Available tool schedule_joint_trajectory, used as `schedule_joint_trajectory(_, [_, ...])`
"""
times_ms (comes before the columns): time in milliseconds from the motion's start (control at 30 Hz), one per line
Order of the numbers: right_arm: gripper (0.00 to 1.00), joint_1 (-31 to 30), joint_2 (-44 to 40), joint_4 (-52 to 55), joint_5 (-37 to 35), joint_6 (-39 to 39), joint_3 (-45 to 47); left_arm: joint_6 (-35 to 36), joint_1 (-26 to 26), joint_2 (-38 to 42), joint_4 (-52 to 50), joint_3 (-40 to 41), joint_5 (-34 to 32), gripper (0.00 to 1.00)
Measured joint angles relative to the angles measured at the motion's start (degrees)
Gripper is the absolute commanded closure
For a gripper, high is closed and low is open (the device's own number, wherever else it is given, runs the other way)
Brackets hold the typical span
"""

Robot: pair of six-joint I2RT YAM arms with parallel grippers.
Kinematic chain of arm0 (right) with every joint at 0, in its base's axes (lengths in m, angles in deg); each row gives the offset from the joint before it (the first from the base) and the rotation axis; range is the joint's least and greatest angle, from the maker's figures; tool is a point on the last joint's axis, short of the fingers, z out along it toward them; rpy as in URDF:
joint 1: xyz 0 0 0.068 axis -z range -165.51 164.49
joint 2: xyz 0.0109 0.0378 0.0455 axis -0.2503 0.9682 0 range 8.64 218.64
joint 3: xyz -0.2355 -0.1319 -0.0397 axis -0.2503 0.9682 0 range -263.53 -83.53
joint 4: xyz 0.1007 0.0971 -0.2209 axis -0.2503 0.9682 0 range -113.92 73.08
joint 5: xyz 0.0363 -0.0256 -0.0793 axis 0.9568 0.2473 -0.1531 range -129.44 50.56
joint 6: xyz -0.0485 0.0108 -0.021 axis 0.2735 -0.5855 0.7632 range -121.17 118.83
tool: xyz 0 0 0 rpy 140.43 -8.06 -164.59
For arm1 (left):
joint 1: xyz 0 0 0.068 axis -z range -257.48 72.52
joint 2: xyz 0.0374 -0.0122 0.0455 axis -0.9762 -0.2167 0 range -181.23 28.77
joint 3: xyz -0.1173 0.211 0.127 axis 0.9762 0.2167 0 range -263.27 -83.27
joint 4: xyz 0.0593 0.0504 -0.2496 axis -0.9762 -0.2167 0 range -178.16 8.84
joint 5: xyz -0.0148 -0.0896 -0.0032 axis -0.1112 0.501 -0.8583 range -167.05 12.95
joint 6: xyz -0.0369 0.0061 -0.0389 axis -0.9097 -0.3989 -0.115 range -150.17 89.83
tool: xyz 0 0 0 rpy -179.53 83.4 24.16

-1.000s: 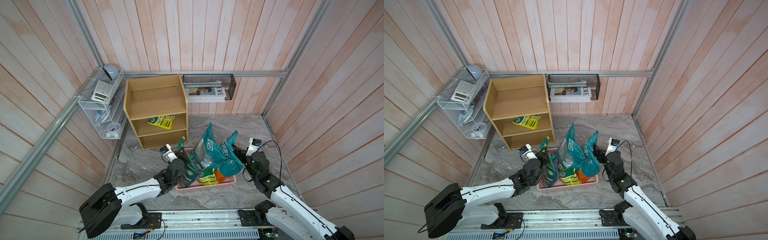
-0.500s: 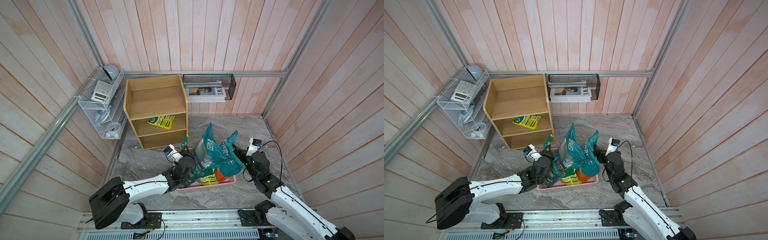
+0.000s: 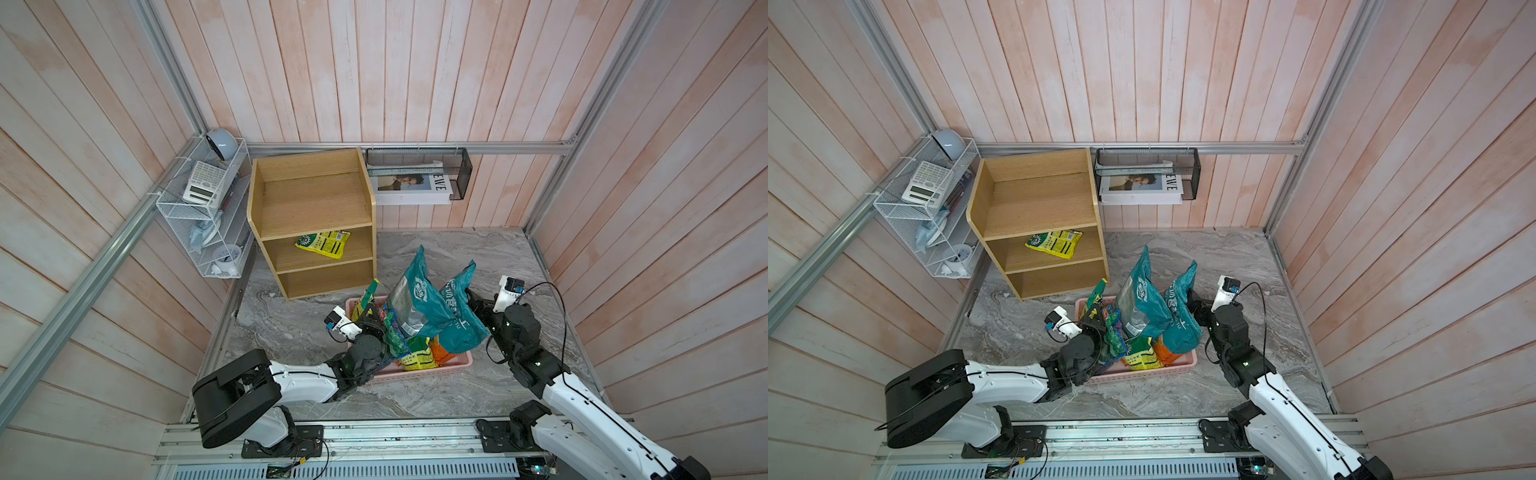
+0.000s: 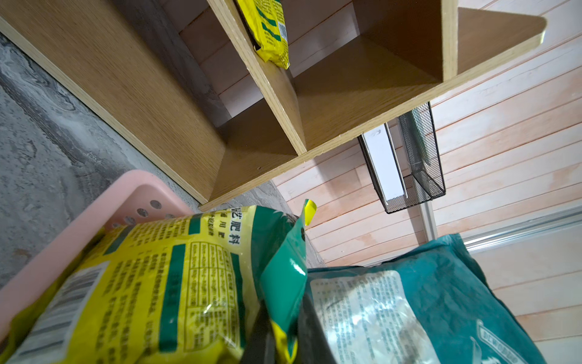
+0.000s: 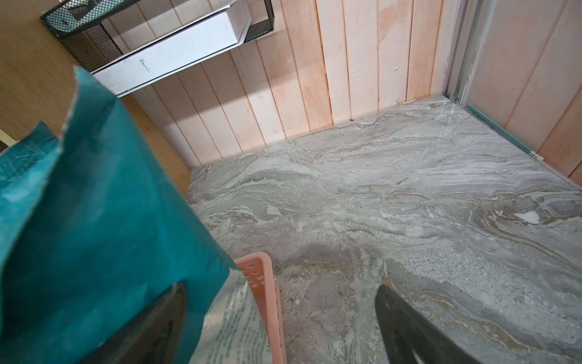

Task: Take down the fertilizer bag from the shelf
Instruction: Place the fertilizer bag in the storage box.

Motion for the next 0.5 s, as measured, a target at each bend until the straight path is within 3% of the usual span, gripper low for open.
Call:
schedule_joint_trajectory(33, [0.02, 0.00, 0.02, 0.00, 0.00, 0.00, 0.00, 0.55, 0.02, 0.76, -0.46, -0.02, 0.17, 0.35])
schedule_joint_trajectory(67, [0.02, 0.00, 0.04, 0.00, 0.00, 0.00, 0.00, 1.16, 0.07, 1.81, -1.07, -0.04, 0.20, 0.21])
schedule_joint_trajectory(133, [0.02, 0.00, 0.13, -0.02, 0.00, 0.00, 0.00, 2.64, 0.13, 4.70, -3.13, -0.26, 0.55, 0.17])
schedule_joint_trajectory(267, [0.02, 0.00, 0.37, 0.00, 0.00, 0.00, 0.00, 5.29, 0.22, 12.35, -11.63, -3.39, 1.07, 0.18])
schedule_joint_trajectory(333, [0.02, 0.00, 0.35, 0.00, 0.00, 0.00, 0.00, 6.45, 0.22, 16.33, -16.31, -5.73, 1.07, 0.25])
schedule_joint_trajectory(500, [0.02, 0.00, 0.37, 0.00, -0.02, 0.00, 0.00, 6.60, 0.04, 24.50, -27.45, -7.67, 0.61, 0.77])
